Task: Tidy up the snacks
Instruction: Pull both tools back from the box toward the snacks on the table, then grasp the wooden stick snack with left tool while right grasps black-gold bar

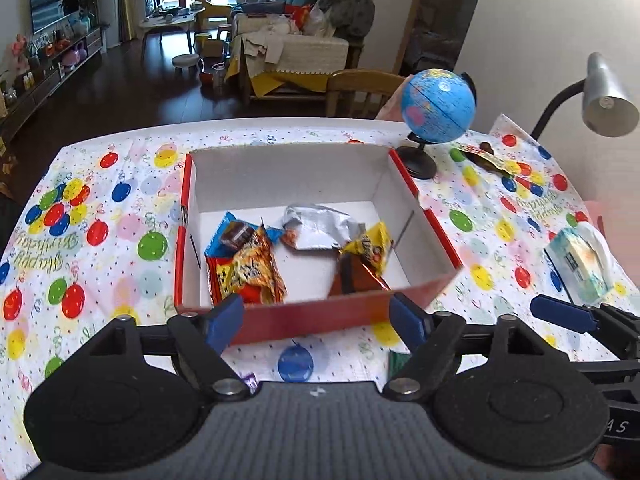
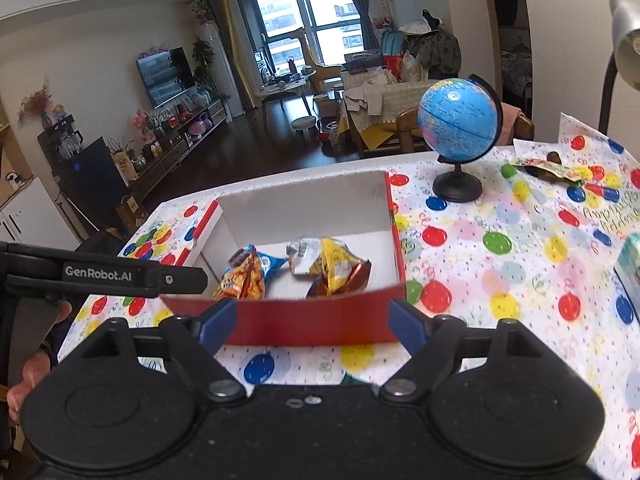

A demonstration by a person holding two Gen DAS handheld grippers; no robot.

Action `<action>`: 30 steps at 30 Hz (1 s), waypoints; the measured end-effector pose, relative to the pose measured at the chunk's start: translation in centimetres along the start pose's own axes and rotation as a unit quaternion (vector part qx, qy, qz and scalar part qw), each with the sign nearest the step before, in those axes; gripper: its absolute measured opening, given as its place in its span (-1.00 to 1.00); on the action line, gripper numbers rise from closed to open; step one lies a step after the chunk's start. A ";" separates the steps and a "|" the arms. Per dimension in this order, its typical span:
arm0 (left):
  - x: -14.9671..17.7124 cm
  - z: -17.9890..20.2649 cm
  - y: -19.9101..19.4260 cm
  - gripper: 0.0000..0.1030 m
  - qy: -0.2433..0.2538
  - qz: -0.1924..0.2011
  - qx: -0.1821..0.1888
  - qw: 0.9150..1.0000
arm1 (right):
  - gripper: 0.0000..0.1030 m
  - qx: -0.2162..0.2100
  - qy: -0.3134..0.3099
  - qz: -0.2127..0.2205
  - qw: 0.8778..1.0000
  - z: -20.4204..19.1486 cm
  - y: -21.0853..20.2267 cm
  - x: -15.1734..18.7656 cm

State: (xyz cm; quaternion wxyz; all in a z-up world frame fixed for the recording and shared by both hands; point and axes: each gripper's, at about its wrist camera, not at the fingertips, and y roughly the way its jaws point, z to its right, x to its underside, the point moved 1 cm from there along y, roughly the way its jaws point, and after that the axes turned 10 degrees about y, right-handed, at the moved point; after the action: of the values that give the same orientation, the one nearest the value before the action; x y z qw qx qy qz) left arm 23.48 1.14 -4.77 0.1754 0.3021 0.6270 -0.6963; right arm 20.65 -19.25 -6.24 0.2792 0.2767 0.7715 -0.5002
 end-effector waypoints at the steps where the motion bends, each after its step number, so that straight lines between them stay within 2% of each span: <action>1: 0.4 0.1 -0.2 0.68 -0.001 0.001 0.001 1.000 | 0.60 0.001 -0.001 0.001 1.000 0.0 -0.4 0.5; 9: 4.1 0.8 -0.7 0.70 -0.022 -0.019 0.000 1.000 | 0.61 0.015 -0.009 -0.007 1.000 1.2 -1.7 4.0; 17: 7.3 1.4 1.1 0.70 -0.047 -0.084 -0.015 0.995 | 0.61 0.031 -0.047 -0.042 0.998 2.8 -0.3 6.8; 24: 9.7 1.5 3.1 0.70 -0.081 -0.137 -0.024 0.987 | 0.60 0.007 -0.110 -0.090 0.990 2.6 1.0 8.5; 30: 11.0 1.4 4.7 0.70 -0.113 -0.170 -0.020 0.979 | 0.56 -0.022 -0.183 -0.124 0.975 1.4 2.2 9.5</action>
State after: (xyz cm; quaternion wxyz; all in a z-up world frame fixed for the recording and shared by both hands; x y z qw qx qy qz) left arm 17.80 0.54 -15.33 0.1298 0.1071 0.6590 -0.7330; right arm 15.88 -18.43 -14.80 0.3576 0.0763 0.7464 -0.5561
